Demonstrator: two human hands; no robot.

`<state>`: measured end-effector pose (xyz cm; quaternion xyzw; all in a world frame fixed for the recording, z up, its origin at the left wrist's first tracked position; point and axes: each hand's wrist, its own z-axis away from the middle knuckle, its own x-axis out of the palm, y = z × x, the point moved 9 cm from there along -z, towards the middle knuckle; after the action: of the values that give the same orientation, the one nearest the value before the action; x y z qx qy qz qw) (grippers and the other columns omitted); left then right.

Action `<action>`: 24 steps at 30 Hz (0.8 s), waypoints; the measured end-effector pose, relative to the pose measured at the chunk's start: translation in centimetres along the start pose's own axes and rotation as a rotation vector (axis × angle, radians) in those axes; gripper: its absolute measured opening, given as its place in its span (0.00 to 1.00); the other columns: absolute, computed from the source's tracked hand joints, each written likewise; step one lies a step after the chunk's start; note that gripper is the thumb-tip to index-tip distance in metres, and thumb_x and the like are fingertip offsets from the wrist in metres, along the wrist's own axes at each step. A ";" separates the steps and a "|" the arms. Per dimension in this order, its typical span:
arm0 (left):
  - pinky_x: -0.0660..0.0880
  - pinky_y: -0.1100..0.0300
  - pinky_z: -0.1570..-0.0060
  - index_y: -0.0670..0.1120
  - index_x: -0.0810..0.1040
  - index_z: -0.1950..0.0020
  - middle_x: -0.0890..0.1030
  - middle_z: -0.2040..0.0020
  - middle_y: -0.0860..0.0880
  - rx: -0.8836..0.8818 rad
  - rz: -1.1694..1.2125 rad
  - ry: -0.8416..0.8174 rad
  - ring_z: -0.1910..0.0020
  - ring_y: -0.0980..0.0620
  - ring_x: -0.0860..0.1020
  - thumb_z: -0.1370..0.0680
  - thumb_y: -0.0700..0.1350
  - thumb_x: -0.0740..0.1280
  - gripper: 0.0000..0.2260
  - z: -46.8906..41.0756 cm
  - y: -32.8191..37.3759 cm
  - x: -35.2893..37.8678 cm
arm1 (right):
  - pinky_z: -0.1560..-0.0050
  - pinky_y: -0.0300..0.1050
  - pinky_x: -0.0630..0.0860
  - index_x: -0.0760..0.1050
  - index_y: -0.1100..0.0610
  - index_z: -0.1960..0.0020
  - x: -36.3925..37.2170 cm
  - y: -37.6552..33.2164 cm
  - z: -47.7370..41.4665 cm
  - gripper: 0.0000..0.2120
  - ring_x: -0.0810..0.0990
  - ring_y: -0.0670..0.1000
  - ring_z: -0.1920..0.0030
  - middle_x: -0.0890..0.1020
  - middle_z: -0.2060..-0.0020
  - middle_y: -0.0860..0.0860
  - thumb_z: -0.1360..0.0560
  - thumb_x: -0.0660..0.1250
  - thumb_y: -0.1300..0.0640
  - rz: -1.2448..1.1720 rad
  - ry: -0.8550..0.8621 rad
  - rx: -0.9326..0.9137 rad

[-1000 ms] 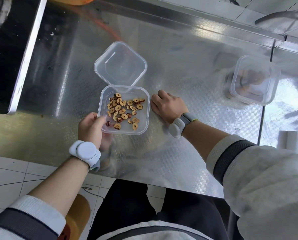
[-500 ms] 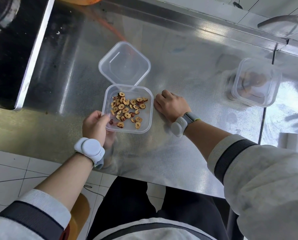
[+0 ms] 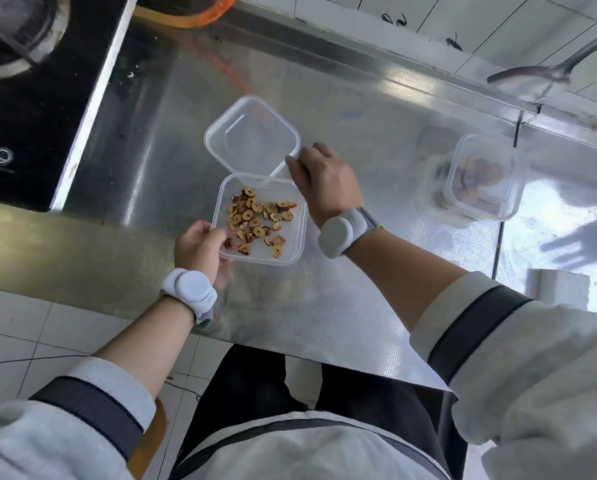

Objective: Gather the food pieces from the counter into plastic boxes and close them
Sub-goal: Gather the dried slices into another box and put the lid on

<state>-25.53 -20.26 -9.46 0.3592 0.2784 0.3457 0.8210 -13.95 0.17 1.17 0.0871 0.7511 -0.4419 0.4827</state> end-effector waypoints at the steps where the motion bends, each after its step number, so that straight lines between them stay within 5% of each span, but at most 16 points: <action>1: 0.76 0.47 0.62 0.44 0.72 0.68 0.79 0.72 0.49 -0.003 0.008 -0.007 0.67 0.46 0.77 0.29 0.39 0.67 0.08 0.2 0.2 -0.1 | 0.72 0.47 0.69 0.72 0.64 0.61 1.0 -2.2 0.3 0.15 0.73 0.59 0.69 0.75 0.63 0.58 0.22 0.62 0.53 0.000 -0.050 -0.071; 6: 0.74 0.49 0.62 0.41 0.72 0.65 0.77 0.67 0.41 -0.034 0.072 -0.010 0.64 0.45 0.75 0.31 0.41 0.68 0.07 0.3 0.4 -0.7 | 0.76 0.46 0.72 0.76 0.62 0.63 5.1 -7.1 1.9 0.12 0.76 0.59 0.73 0.77 0.66 0.56 0.27 0.66 0.54 0.038 -0.120 -0.211; 10: 0.76 0.50 0.63 0.42 0.72 0.66 0.78 0.72 0.47 -0.035 0.063 0.005 0.67 0.46 0.76 0.31 0.42 0.67 0.06 0.2 0.0 -1.5 | 0.73 0.47 0.75 0.80 0.61 0.63 6.1 -7.0 2.2 0.13 0.78 0.60 0.71 0.79 0.67 0.56 0.28 0.64 0.54 0.076 -0.157 -0.222; 24: 0.74 0.51 0.61 0.38 0.74 0.59 0.79 0.67 0.42 -0.071 0.101 -0.017 0.63 0.44 0.76 0.25 0.36 0.65 0.04 0.4 -1.0 -1.7 | 0.65 0.50 0.78 0.79 0.57 0.57 6.5 -8.2 3.0 0.19 0.79 0.57 0.60 0.80 0.62 0.52 0.24 0.61 0.41 0.120 -0.238 -0.216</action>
<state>-25.95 -22.21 -9.64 0.3465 0.2404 0.3931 0.8171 -20.01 -8.87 0.30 0.0266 0.7251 -0.3362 0.6005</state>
